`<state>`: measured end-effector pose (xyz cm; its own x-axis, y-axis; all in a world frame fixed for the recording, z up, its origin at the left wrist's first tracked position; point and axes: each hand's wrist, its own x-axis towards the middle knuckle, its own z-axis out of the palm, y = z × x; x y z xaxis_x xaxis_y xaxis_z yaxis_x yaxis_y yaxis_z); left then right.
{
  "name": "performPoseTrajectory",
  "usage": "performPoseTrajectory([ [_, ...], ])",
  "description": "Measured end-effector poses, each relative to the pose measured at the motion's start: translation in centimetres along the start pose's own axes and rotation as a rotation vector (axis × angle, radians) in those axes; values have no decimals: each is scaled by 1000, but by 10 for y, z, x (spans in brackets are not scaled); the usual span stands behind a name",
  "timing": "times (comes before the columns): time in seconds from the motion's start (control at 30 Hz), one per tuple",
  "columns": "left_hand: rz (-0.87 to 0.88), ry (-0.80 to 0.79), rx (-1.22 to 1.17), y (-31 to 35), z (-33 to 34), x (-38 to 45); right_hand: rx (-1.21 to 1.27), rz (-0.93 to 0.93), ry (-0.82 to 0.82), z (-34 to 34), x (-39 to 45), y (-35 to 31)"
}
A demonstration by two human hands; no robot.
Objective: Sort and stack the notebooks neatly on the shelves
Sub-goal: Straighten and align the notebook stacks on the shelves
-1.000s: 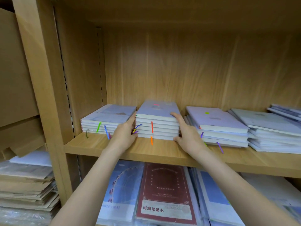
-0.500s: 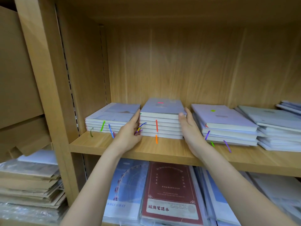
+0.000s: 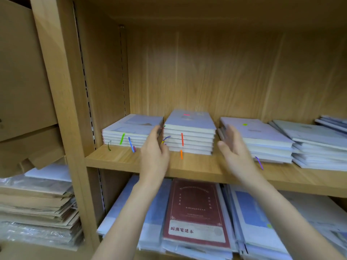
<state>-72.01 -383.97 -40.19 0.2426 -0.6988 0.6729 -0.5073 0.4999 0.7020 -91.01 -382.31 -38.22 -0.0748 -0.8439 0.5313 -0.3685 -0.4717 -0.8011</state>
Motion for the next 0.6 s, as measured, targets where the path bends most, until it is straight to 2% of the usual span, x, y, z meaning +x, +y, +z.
performPoseTrajectory([
  [0.1,115,44,-13,23,19,-20,-113,-56,147,-50,-21,-12],
  [0.2,192,-121,-86,48,51,-29,-333,27,259,-102,-15,1],
  [0.3,134,-409,-64,67,82,-35,-453,190,210,-133,-20,16],
  [0.37,78,-536,8,73,97,-32,-522,212,130,-139,-25,27],
  [0.47,63,-597,149,77,115,-22,-659,180,58,-141,-24,40],
  [0.6,-52,-554,154,69,125,-7,-624,184,111,-135,-23,43],
])
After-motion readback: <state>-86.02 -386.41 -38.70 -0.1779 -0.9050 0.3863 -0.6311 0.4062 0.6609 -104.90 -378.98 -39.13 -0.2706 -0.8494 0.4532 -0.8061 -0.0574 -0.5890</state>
